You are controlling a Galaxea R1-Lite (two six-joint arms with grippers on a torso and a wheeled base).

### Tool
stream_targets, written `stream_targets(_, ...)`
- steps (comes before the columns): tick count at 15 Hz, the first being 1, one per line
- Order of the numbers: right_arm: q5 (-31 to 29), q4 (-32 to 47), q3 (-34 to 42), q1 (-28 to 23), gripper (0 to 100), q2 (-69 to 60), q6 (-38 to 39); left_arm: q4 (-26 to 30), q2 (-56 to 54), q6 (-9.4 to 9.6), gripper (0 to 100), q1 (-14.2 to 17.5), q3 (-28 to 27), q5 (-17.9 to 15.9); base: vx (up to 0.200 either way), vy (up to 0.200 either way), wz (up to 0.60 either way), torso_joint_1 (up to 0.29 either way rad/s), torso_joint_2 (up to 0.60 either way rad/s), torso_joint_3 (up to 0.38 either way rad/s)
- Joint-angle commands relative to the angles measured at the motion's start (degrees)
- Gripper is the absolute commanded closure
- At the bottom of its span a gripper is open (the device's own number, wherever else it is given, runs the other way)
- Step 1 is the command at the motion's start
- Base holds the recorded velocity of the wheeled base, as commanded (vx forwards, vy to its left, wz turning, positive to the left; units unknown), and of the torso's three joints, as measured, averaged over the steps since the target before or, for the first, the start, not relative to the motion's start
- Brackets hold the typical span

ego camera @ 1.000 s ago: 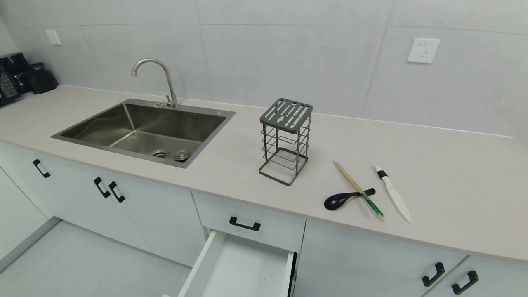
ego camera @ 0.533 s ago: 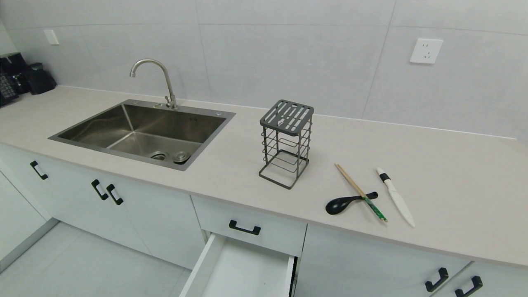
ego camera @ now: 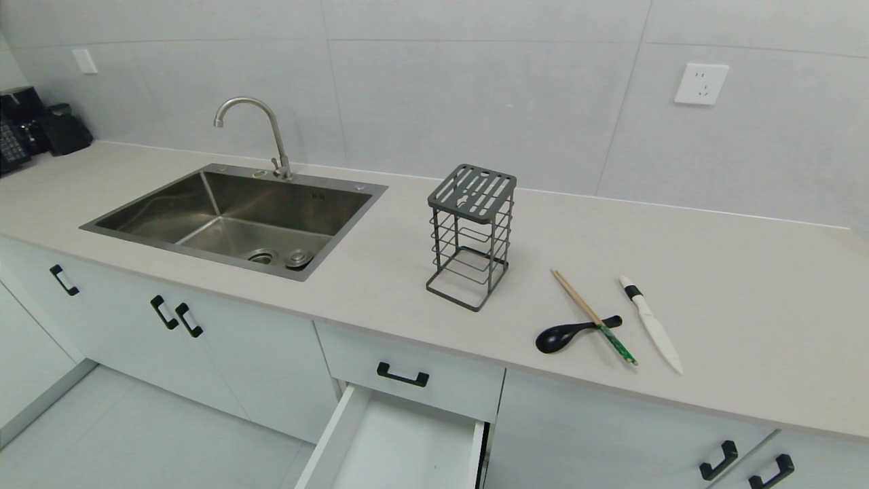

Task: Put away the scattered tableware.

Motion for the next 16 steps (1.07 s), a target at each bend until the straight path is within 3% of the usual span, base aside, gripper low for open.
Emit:
stream_targets(1, 2.1, 0.1, -1.9, 1.1, 0, 2.4, 0.0, 0.0, 0.1, 0.01, 0, 0.0, 0.0, -0.1, 0.0, 0.0, 0.0, 0.0, 0.0, 0.0)
stream_targets(11, 15.2, 0.1, -10.8, 9.7, 0, 28.9, -1.7, -0.1, 0.1, 0.01, 0, 0.0, 0.0, -0.6, 0.0, 0.0, 0.0, 0.0, 0.0, 0.0)
stream_targets(16, 14.9, 0.0, -15.2, 12.7, 0, 40.4, -2.5, 0.0, 0.1, -0.08, 0, 0.0, 0.0, -0.5, 0.0, 0.0, 0.0, 0.0, 0.0, 0.0)
